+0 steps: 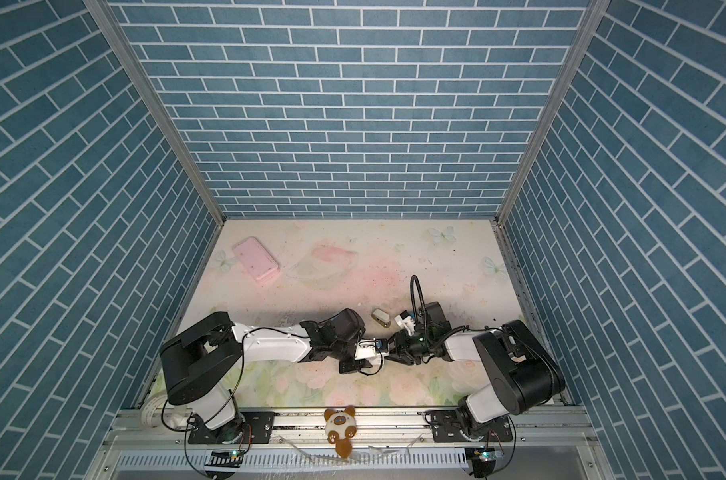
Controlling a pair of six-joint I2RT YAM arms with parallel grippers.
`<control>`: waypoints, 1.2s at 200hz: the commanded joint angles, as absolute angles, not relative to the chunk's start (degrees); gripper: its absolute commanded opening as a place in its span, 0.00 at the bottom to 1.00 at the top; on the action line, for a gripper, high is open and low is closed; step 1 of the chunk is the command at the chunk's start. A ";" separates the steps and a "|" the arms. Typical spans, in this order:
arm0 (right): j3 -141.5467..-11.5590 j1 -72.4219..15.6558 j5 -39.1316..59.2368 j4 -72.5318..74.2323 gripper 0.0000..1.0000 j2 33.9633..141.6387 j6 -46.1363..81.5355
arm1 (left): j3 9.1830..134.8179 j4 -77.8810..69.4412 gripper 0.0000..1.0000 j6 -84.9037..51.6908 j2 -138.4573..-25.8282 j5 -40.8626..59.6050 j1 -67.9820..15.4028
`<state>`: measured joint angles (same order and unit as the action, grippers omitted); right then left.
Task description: Load the staples into the stapler
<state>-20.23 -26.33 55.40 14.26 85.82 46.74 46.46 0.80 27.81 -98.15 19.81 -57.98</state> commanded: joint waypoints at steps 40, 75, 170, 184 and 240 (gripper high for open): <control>-18.97 -27.06 57.03 15.60 0.42 85.36 48.16 | 45.97 1.17 0.36 27.34 -99.10 19.99 -57.79; -19.23 -27.25 57.51 15.83 0.42 85.57 48.19 | 46.24 1.18 0.36 27.24 -99.89 20.46 -57.74; -19.14 -28.55 57.89 19.97 0.42 87.82 49.92 | 46.98 1.73 0.37 26.69 -100.28 21.25 -57.79; -18.93 -28.78 57.84 20.84 0.42 88.23 50.18 | 47.18 2.02 0.37 26.68 -100.45 21.38 -57.79; -18.90 -29.36 58.11 23.97 0.42 90.46 51.24 | 47.87 2.33 0.37 26.41 -100.89 21.93 -57.80</control>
